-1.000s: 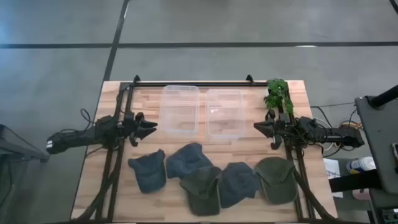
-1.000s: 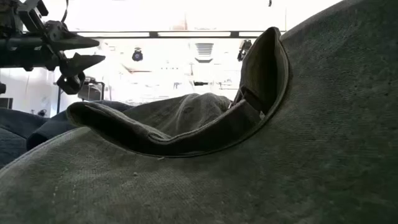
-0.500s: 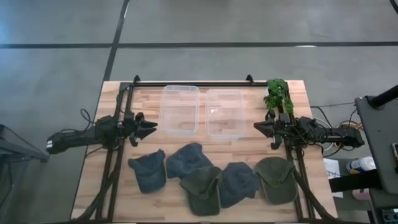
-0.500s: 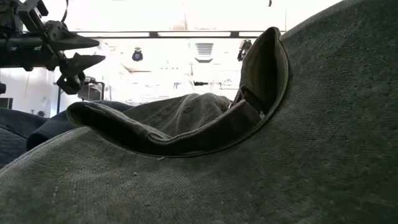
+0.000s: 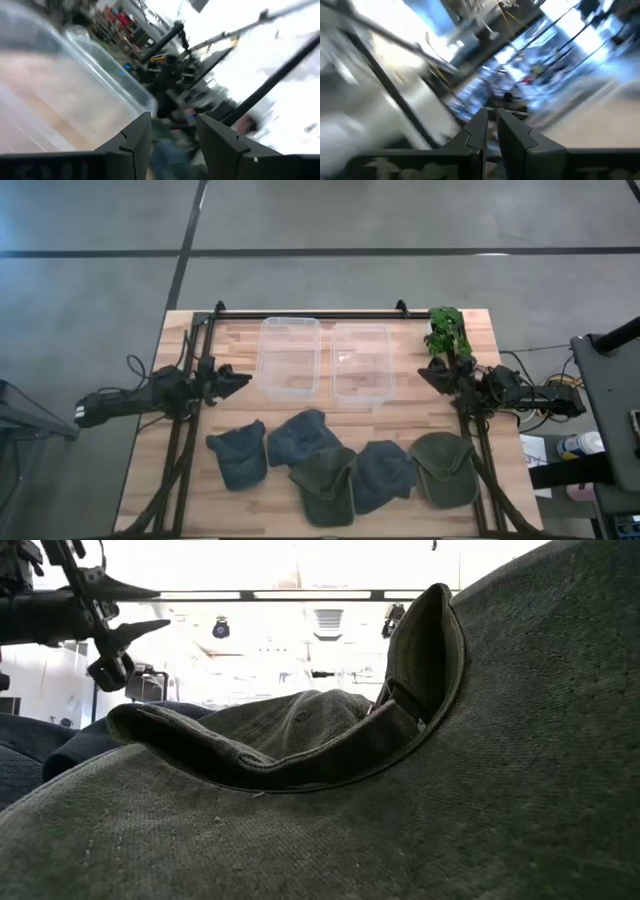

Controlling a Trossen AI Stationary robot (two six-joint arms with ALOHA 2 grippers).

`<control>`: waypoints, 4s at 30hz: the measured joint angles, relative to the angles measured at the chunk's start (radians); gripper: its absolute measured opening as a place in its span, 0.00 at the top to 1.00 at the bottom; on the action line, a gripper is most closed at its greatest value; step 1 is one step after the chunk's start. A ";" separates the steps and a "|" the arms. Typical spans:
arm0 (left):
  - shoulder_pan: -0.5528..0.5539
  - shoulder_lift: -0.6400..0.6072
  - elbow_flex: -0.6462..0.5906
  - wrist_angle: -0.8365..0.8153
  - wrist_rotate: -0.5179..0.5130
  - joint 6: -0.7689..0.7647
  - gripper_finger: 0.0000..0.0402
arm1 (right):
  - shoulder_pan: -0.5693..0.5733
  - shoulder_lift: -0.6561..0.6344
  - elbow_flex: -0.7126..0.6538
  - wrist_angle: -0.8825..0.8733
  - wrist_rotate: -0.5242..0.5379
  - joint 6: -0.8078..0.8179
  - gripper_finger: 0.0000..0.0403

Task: Pick & Place hat
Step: Put the left green cap into the right transparent bin

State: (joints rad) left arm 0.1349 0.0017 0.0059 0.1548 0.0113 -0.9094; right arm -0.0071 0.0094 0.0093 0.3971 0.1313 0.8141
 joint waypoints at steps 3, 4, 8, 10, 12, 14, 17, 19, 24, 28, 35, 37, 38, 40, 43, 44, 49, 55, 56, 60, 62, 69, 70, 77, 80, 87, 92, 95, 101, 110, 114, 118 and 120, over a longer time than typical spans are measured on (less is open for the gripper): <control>0.000 0.000 0.000 0.009 -0.004 -0.112 0.62 | 0.000 0.000 0.000 0.031 0.015 0.111 0.90; 0.000 0.000 0.000 0.009 -0.004 -0.114 0.62 | 0.000 0.000 0.000 0.038 0.031 0.131 0.90; 0.000 0.000 0.003 0.006 -0.008 -0.112 0.62 | 0.000 0.003 0.000 0.045 0.144 0.202 0.90; 0.001 0.000 0.005 0.008 -0.061 -0.098 0.62 | 0.000 0.005 0.000 0.048 0.197 0.168 0.91; 0.001 0.000 0.007 0.009 -0.112 -0.107 0.62 | 0.000 0.010 0.000 0.086 0.243 0.115 0.90; 0.002 0.000 0.009 0.012 -0.127 -0.128 0.62 | 0.000 0.020 0.000 0.135 0.270 0.067 0.90; 0.002 0.000 0.009 0.010 -0.121 -0.155 0.62 | 0.000 0.029 0.000 0.176 0.340 0.061 0.90; 0.001 0.000 0.006 0.011 -0.090 -0.177 0.62 | 0.000 0.035 0.000 0.199 0.363 0.055 0.90; 0.001 0.002 0.004 0.008 0.014 -0.183 0.62 | 0.001 0.091 0.001 0.288 0.217 0.132 0.90; 0.001 0.005 0.004 0.006 0.013 -0.143 0.62 | 0.001 0.169 0.001 0.271 0.297 0.177 0.91; 0.001 0.024 0.003 0.002 0.024 -0.112 0.62 | 0.036 0.445 0.168 0.360 0.219 0.168 0.91; 0.001 0.027 0.003 0.002 0.041 -0.105 0.62 | 0.054 0.533 0.244 0.307 0.114 0.175 0.91; 0.001 0.028 0.003 0.002 0.052 -0.102 0.62 | 0.066 0.579 0.285 0.260 0.046 0.205 0.91; 0.001 0.029 0.002 0.000 0.064 -0.096 0.62 | 0.097 0.673 0.366 0.119 -0.064 0.306 0.91; 0.001 0.029 0.002 -0.012 0.069 -0.088 0.62 | 0.167 0.817 0.490 -0.176 -0.144 0.457 0.91; 0.001 0.029 0.002 -0.018 0.069 -0.088 0.62 | 0.193 0.864 0.526 -0.279 -0.172 0.497 0.91; 0.001 0.029 0.002 -0.038 0.070 -0.088 0.62 | 0.327 1.072 0.677 -0.541 -0.278 0.661 0.91; 0.001 0.029 0.001 -0.039 0.069 -0.088 0.62 | 0.423 1.259 0.810 -0.538 -0.294 0.669 0.91; 0.001 0.029 0.001 -0.039 0.069 -0.088 0.62 | 0.431 1.287 0.827 -0.540 -0.297 0.672 0.91; 0.001 0.029 0.001 -0.039 0.069 -0.088 0.62 | 0.445 1.386 0.889 -0.541 -0.334 0.705 0.91; 0.001 0.029 0.001 -0.044 0.070 -0.088 0.62 | 0.449 1.434 0.918 -0.539 -0.380 0.742 0.90; 0.001 0.030 0.000 -0.127 0.069 -0.193 0.62 | 0.467 1.614 1.041 -0.538 -0.567 0.805 0.81; 0.001 0.034 0.000 -0.129 0.067 -0.196 0.62 | 0.471 1.638 1.061 -0.538 -0.580 0.803 0.78; 0.001 0.062 0.001 -0.130 0.067 -0.198 0.62 | 0.515 1.761 1.197 -0.605 -0.526 0.767 0.53; 0.001 0.070 0.001 -0.131 0.068 -0.209 0.62 | 0.533 1.790 1.230 -0.663 -0.443 0.760 0.45; 0.001 0.074 0.001 -0.129 0.069 -0.229 0.62 | 0.589 1.846 1.293 -0.752 -0.184 0.894 0.38; 0.000 0.079 0.001 -0.121 0.077 -0.229 0.62 | 0.615 1.907 1.344 -0.797 -0.061 0.950 0.39; 0.000 0.079 0.002 -0.120 0.077 -0.229 0.62 | 0.618 1.965 1.379 -0.809 -0.034 0.959 0.42; 0.000 0.079 0.006 -0.109 0.073 -0.241 0.62 | 0.648 2.062 1.490 -0.812 -0.028 0.970 0.49; -0.001 0.079 0.005 -0.101 0.074 -0.353 0.62 | 0.736 2.106 1.601 -0.905 0.128 1.164 0.54; 0.000 0.080 0.005 -0.100 0.052 -0.344 0.62 | 0.762 2.107 1.637 -1.003 0.230 1.266 0.54; -0.001 0.080 0.005 -0.099 0.039 -0.342 0.62 | 0.756 2.116 1.635 -1.052 0.243 1.270 0.54; -0.001 0.080 0.005 -0.099 0.039 -0.343 0.62 | 0.745 2.125 1.627 -1.042 0.239 1.268 0.54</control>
State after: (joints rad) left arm 0.1341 0.0814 0.0109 0.0555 0.0505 -1.2522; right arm 0.7379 2.1340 1.6361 -0.6449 0.3702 2.0826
